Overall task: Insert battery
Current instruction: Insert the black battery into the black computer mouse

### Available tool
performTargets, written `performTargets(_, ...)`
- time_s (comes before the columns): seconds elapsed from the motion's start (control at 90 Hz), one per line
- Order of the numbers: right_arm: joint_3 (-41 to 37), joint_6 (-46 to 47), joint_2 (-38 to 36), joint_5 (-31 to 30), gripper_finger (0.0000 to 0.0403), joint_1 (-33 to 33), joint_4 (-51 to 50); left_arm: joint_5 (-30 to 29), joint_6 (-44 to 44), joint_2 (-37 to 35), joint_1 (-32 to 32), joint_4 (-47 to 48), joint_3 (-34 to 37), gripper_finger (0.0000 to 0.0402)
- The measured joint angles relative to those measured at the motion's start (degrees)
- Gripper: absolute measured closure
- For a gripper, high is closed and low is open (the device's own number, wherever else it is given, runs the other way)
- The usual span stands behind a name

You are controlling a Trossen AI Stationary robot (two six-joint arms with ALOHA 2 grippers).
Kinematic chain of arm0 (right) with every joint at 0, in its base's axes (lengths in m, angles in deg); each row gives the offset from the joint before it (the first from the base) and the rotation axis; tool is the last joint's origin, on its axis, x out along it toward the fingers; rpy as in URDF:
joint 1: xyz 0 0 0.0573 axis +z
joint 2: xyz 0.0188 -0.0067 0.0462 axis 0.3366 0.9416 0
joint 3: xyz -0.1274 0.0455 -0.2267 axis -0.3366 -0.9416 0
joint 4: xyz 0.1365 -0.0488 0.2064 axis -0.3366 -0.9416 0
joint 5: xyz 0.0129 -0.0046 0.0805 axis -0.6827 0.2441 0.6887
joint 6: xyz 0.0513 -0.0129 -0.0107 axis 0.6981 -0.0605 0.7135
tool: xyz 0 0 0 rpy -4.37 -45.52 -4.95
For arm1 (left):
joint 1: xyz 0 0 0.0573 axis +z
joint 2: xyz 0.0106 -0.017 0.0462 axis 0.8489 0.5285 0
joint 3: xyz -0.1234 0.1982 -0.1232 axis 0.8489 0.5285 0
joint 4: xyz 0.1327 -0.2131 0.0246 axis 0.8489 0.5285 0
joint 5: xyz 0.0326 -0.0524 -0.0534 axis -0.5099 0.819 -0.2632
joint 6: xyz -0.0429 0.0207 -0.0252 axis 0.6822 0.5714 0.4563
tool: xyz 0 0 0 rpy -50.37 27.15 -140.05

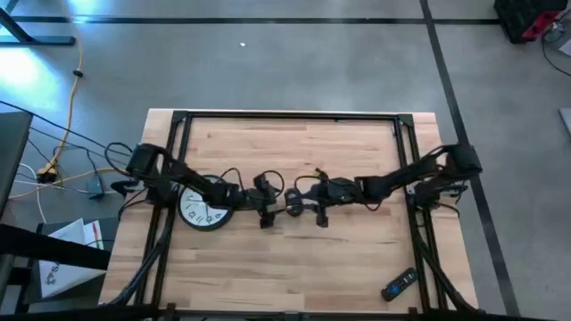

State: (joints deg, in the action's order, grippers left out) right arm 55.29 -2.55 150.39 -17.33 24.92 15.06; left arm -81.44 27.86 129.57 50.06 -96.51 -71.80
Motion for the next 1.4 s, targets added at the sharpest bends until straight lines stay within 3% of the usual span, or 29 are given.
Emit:
performTargets(0.156,0.02,2.63,-2.46,-1.87,0.0293,-0.02,-5.77,-1.44,-0.44,-3.39,0.00,3.53,0.00,0.0085)
performTargets(0.289,0.00,4.87,-1.98,-1.85,0.0261,0.42,-6.33,-1.64,-2.51,-4.80,0.30,5.39,0.00,0.0085)
performTargets(0.456,0.00,8.00,-0.83,-2.73,0.0201,2.04,-6.28,7.50,0.50,-7.94,3.72,8.75,-0.01,0.0085)
performTargets(0.611,0.00,10.16,-0.73,-8.31,0.0161,4.73,-6.35,5.03,-3.38,-11.40,4.14,12.01,-0.02,0.0085)
performTargets(0.8,0.00,13.26,0.82,-15.87,0.0150,8.18,-6.17,4.40,-10.00,-13.45,4.55,13.43,-0.35,0.0085)
performTargets(1.067,0.00,21.94,4.62,-17.50,0.0149,10.27,-4.36,16.27,-26.66,-12.50,7.97,35.93,-13.09,0.0085)
performTargets(1.256,0.94,24.40,7.46,-16.25,0.0135,10.68,-2.12,22.39,-39.36,-8.29,10.60,40.37,-19.89,0.0085)
performTargets(1.4,3.37,24.82,10.10,-16.67,0.0116,11.38,-2.15,25.38,-42.65,-2.51,13.14,42.54,-25.36,0.0085)
